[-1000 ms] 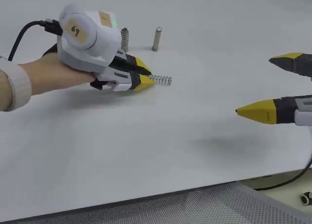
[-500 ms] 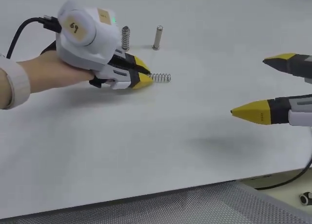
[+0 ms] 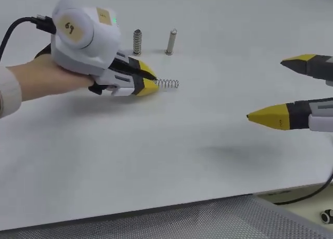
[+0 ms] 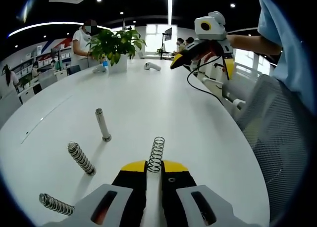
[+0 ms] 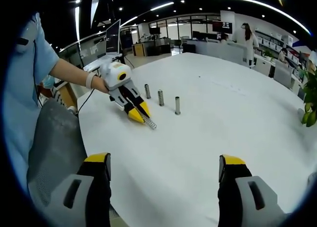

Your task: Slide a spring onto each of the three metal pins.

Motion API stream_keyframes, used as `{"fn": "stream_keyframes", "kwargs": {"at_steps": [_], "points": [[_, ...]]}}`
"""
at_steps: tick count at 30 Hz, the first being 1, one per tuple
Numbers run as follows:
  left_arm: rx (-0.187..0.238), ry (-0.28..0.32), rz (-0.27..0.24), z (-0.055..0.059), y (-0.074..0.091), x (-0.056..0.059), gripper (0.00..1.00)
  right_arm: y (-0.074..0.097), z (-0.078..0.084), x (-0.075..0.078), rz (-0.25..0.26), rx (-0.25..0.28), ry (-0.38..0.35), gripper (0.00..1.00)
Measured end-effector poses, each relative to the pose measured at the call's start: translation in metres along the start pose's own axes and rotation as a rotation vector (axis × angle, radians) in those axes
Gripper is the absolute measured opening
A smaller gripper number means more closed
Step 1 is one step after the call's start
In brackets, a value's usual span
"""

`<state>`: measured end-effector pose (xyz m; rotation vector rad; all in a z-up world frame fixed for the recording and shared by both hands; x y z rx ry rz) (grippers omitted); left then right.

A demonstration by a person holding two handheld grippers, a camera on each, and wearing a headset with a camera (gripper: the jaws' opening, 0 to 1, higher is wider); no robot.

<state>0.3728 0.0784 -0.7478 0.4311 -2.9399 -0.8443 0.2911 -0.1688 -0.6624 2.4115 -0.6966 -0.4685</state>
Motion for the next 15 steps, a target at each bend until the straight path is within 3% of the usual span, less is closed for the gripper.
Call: {"fn": "stream_keyframes", "kwargs": {"at_steps": [15], "points": [[0.021,-0.029,-0.009,-0.012,0.028,0.009,0.02,-0.005,-0.014,-0.003,-0.027,0.000,0.046,0.88]]}}
Point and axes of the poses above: the centre of the closed fingertips' face, and the gripper's own axes: y roughly backward along the fingers, x roughly to its right, z roughly out of its underside, the point moved 8 cm from there along y, roughly backward along the fingers, and after that the axes turned 6 degrees about -z, right-handed, at the moved point
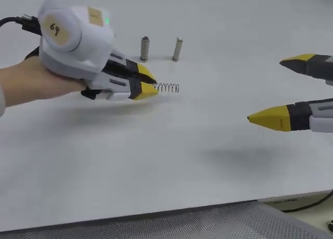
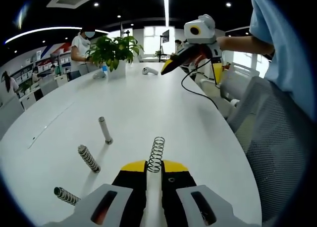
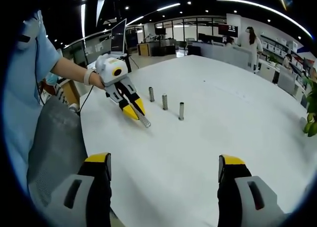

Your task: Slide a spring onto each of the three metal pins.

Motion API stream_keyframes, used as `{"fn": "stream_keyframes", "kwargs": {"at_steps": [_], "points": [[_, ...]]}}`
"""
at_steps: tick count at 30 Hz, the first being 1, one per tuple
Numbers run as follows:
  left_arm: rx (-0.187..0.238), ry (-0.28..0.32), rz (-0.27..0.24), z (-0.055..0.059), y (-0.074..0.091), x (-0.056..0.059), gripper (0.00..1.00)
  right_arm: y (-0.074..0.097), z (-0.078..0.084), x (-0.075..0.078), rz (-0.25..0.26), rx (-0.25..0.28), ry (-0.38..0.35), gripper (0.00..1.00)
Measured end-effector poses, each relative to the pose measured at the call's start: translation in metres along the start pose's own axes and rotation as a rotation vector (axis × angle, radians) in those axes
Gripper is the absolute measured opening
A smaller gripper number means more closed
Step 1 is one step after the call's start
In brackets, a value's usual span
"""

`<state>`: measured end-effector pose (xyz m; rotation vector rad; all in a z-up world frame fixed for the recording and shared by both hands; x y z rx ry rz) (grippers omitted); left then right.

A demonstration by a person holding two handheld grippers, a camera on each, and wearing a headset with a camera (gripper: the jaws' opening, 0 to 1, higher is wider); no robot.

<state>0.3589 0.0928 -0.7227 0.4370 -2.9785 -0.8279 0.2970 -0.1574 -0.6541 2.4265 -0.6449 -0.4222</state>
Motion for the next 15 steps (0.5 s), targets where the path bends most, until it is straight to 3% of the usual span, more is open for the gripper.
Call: {"fn": "stream_keyframes", "kwargs": {"at_steps": [15], "points": [[0.034,-0.002,-0.022,-0.010,0.031,0.013,0.02,-0.012,-0.015,0.000,-0.059,-0.011,0.071,0.84]]}}
Point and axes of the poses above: the centre of the closed fingertips' face, and the gripper's own axes: y roughly backward along the fingers, x roughly to its right, z roughly out of its underside, the point moved 8 cm from there along y, roughly backward along the fingers, and after that the axes turned 6 degrees about -z, right-handed, at the moved point
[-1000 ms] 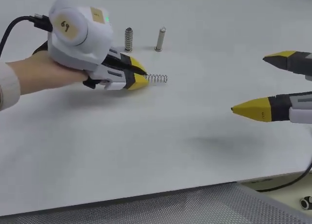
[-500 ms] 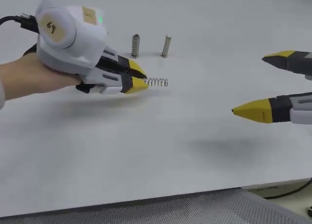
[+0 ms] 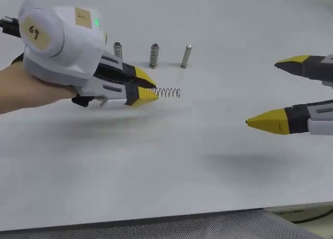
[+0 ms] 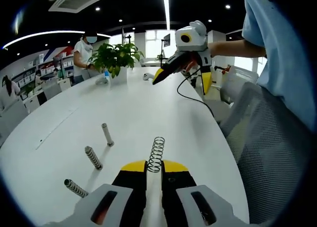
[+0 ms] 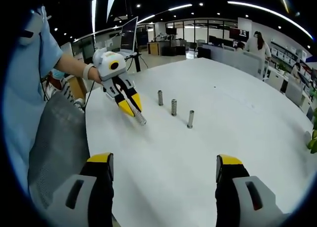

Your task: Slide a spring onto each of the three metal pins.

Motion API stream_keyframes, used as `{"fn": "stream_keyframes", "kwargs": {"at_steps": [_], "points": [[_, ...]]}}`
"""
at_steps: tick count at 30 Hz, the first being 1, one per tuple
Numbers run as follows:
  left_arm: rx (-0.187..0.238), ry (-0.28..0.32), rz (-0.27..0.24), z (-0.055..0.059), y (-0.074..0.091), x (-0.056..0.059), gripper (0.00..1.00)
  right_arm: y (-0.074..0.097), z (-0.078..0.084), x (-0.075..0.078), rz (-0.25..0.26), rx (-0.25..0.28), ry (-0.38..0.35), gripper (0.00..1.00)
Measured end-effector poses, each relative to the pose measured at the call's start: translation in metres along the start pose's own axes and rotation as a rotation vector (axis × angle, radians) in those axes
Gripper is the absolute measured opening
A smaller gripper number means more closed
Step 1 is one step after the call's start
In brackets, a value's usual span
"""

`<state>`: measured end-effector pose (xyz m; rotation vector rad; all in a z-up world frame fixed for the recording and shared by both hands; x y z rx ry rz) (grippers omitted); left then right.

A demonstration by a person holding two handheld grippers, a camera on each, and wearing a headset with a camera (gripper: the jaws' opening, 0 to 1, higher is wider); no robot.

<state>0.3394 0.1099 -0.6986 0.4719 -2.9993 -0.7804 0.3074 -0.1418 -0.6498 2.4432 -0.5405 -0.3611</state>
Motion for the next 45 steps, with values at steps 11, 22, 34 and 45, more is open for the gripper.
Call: {"fn": "stream_keyframes", "kwargs": {"at_steps": [11,22,34,45], "points": [[0.039,0.021,-0.010,-0.008,0.007,0.016,0.02,-0.014,-0.008,-0.011,-0.067,-0.010,0.049,0.81],[0.082,0.027,-0.008,-0.019,0.014,0.029,0.02,-0.033,-0.021,-0.027,-0.153,-0.009,0.115,0.74],[0.102,0.030,0.000,-0.026,0.018,0.038,0.02,-0.046,-0.034,-0.036,-0.223,-0.022,0.198,0.57],[0.107,0.038,0.003,-0.025,0.018,0.038,0.02,-0.058,-0.038,-0.040,-0.276,-0.040,0.245,0.32]]}}
Point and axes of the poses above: the centre of the closed fingertips' face, and the gripper's own axes: y roughly backward along the fingers, x roughly to its right, z roughly out of its underside, the point moved 8 cm from there along y, roughly backward along the fingers, and after that the axes turned 6 degrees about -z, right-handed, at the moved point
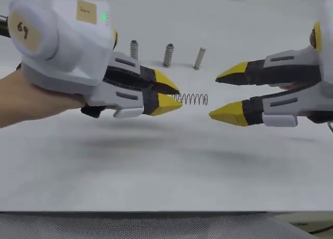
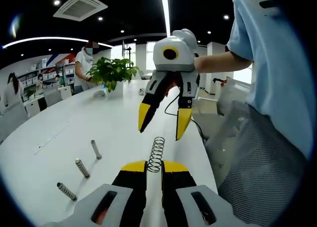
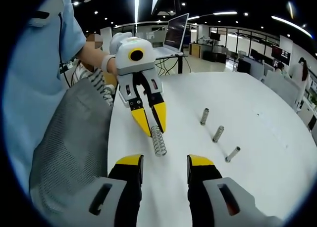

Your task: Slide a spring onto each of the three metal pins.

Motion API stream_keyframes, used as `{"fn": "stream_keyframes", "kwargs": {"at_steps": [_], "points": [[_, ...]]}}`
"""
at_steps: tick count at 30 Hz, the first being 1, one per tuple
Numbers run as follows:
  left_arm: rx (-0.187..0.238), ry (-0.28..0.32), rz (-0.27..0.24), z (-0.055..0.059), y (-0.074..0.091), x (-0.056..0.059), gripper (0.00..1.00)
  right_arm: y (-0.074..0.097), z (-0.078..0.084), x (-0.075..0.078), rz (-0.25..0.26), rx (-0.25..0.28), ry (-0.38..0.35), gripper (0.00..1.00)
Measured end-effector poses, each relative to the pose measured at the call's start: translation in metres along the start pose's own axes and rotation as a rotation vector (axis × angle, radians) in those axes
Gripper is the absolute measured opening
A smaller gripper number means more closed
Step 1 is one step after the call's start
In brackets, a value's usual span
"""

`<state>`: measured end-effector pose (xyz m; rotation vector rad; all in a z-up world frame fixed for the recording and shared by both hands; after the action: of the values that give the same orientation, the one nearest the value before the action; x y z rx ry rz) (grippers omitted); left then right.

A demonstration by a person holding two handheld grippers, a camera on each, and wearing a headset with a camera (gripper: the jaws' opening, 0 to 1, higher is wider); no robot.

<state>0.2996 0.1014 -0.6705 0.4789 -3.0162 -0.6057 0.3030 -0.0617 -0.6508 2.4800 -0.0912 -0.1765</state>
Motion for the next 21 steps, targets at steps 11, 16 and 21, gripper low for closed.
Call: {"fn": "stream_keyframes", "kwargs": {"at_steps": [11,16,21], "points": [[-0.004,-0.004,0.008,-0.001,0.001,0.005,0.02,-0.012,-0.004,-0.002,-0.061,-0.015,0.023,0.17],[-0.003,-0.001,0.007,-0.001,0.002,0.006,0.02,-0.015,-0.004,-0.001,-0.076,-0.021,0.028,0.12],[-0.007,0.009,0.008,0.001,0.003,0.007,0.02,-0.017,-0.004,-0.002,-0.089,-0.025,0.031,0.09]]}}
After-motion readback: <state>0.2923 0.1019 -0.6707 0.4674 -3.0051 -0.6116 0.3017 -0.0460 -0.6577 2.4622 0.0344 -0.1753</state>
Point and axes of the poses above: the centre of the closed fingertips' face, and the gripper's own axes: y roughly backward along the fingers, x roughly to its right, z roughly out of its underside, the point moved 8 cm from there along y, roughly backward along the fingers, and after that the axes turned 6 degrees about -z, right-handed, at the moved point
